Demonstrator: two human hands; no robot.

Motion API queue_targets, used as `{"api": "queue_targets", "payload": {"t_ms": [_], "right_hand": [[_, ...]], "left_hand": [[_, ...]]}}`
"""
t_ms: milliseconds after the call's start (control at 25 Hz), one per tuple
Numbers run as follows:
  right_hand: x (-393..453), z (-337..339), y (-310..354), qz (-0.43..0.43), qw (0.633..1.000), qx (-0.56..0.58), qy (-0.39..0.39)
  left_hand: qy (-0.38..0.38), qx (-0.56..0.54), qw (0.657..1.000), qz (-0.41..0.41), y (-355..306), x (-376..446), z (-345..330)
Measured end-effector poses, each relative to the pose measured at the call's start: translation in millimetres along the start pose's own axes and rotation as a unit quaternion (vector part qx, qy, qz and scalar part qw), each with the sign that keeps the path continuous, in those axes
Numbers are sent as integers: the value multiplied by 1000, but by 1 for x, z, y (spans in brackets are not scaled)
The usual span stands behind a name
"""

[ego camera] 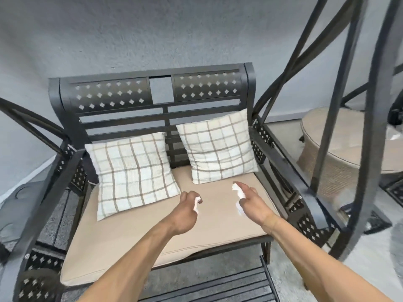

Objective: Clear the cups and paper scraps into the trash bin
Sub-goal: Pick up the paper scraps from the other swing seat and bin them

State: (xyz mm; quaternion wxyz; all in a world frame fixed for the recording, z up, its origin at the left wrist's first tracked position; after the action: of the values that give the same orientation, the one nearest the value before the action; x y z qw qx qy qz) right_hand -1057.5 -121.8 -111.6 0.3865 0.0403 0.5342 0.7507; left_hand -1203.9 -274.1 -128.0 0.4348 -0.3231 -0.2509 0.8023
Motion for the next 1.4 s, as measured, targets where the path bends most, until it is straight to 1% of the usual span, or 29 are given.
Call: {"api": "queue_targets", "payload": {"t_ms": [80, 160, 240, 320, 400, 640, 720, 800, 920, 1000, 1080, 1200, 1320, 1400], "right_hand": [[-17, 27, -4, 19, 1000, 12, -3], [-37, 61, -14, 53, 998, 13, -31], [-56, 96, -33, 70, 996, 5, -58], [-78, 136, -61, 77, 995, 19, -62], [-100, 180, -88, 80, 993, 32, -83], [-187, 320, -181, 38, 979, 15, -198], [-219, 358, -210, 5, 972, 33, -233], [-246, 387, -234, -25, 965, 62, -254], [-276, 427, -263, -58, 952, 75, -290], [-288, 450, -280, -76, 944, 46, -319], [-293, 468, -295, -80, 938, 51, -333], [-293, 490, -314, -83, 933, 66, -345], [-285, 517, -324, -87, 920, 73, -376], [-273, 540, -326, -92, 911, 58, -398]], "left_hand": [[18, 14, 999, -34, -28, 5, -11], [22, 19, 998, -52, -62, 13, -26], [16, 13, 998, -60, -96, 22, -45], [27, 27, 997, -70, -135, 31, -77], [40, 48, 994, -89, -178, 36, -113], [69, 48, 984, -157, -317, 49, -231], [82, 45, 982, -167, -360, 51, -266], [94, 15, 979, -179, -399, 53, -293], [96, 7, 971, -220, -454, 59, -326], [90, 19, 966, -241, -481, 66, -344], [96, 31, 962, -254, -503, 77, -362], [131, 36, 958, -251, -527, 102, -385], [196, 29, 948, -251, -545, 131, -402], [212, 65, 938, -265, -557, 156, -412]]}}
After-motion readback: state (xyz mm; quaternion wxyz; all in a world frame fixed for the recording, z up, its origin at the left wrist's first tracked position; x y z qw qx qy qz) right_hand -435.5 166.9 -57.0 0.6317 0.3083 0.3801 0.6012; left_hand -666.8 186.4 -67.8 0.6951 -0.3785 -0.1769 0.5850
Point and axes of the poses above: each hand's wrist, its own x-axis towards the middle knuckle, its own z-axis out of the back of the hand, y = z × x, the point moved 5 cm from there along x, towards the middle knuckle, and after that the axes turned 3 degrees about x, right-handed, at the moved point
